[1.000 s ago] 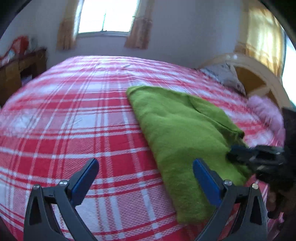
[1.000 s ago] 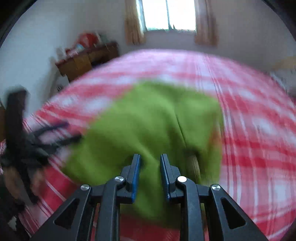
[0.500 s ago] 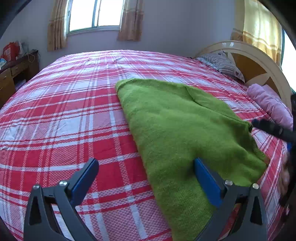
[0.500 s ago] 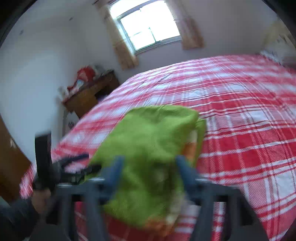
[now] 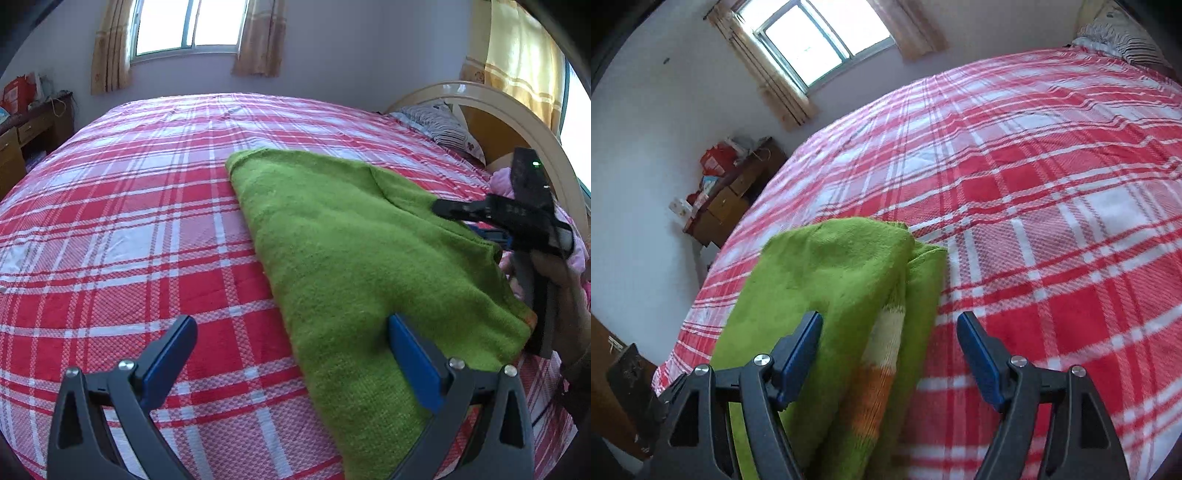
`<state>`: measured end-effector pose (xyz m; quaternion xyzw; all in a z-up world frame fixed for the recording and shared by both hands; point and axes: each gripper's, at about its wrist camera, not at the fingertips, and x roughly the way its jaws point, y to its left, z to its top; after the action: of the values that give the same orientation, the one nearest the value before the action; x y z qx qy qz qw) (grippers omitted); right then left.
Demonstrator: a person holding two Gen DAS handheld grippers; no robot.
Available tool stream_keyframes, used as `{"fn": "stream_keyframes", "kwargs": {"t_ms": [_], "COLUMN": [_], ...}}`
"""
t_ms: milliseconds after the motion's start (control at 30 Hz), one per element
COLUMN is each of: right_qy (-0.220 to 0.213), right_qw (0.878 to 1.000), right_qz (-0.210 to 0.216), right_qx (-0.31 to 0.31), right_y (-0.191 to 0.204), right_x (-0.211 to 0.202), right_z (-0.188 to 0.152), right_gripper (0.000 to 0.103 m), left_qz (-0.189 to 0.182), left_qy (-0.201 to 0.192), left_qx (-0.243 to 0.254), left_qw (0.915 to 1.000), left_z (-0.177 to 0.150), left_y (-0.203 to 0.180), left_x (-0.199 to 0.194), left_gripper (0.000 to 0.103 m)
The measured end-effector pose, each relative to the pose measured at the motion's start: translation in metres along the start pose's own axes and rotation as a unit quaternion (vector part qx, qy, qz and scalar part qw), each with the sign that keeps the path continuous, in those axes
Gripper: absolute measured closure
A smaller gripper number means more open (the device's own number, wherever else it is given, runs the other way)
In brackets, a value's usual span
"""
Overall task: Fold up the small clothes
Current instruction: 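Grasp the folded green sweater's edge with the right tool while the left tool grasps it too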
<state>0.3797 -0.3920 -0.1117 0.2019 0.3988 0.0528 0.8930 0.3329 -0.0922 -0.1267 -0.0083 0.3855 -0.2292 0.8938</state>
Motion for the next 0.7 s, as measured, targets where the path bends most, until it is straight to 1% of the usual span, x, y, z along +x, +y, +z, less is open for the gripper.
{"fn": "stream_keyframes", "kwargs": {"t_ms": [100,200,333,467,600,633,667,700], "right_qy": [0.009,0.009,0.013,0.015,0.014,0.014,0.014,0.016], "right_qw": [1.000,1.000,0.999,0.998,0.998,0.998,0.998,0.997], "right_qz": [0.005,0.014,0.036,0.059,0.060,0.061,0.063,0.067], "right_qx": [0.004,0.010,0.021,0.034,0.027,0.024,0.022,0.022], "right_y": [-0.003,-0.006,-0.012,-0.017,-0.014,-0.012,-0.011,-0.011], "right_x": [0.013,0.021,0.028,0.030,0.033,0.034,0.036,0.037], "right_z": [0.005,0.011,0.015,0.018,0.019,0.019,0.020,0.021], "right_gripper": [0.028,0.028,0.028,0.028,0.028,0.029,0.036,0.040], "left_qz": [-0.004,-0.006,-0.015,-0.032,-0.043,-0.045,-0.047,-0.050], "left_qy": [-0.002,-0.013,-0.025,-0.012,-0.001,0.001,0.003,0.004], "left_qx": [-0.003,-0.006,-0.009,-0.025,-0.036,-0.037,-0.038,-0.039], "left_qw": [1.0000,0.9999,0.9995,0.9991,0.9984,0.9983,0.9982,0.9980], "left_z": [0.001,0.001,0.002,0.004,0.005,0.005,0.005,0.005], "left_y": [0.001,0.003,0.003,0.007,0.008,0.008,0.008,0.007], "left_x": [-0.001,-0.005,-0.009,-0.002,0.003,0.003,0.004,0.005], "left_gripper": [0.000,0.000,0.000,0.000,0.000,0.000,0.000,0.000]}}
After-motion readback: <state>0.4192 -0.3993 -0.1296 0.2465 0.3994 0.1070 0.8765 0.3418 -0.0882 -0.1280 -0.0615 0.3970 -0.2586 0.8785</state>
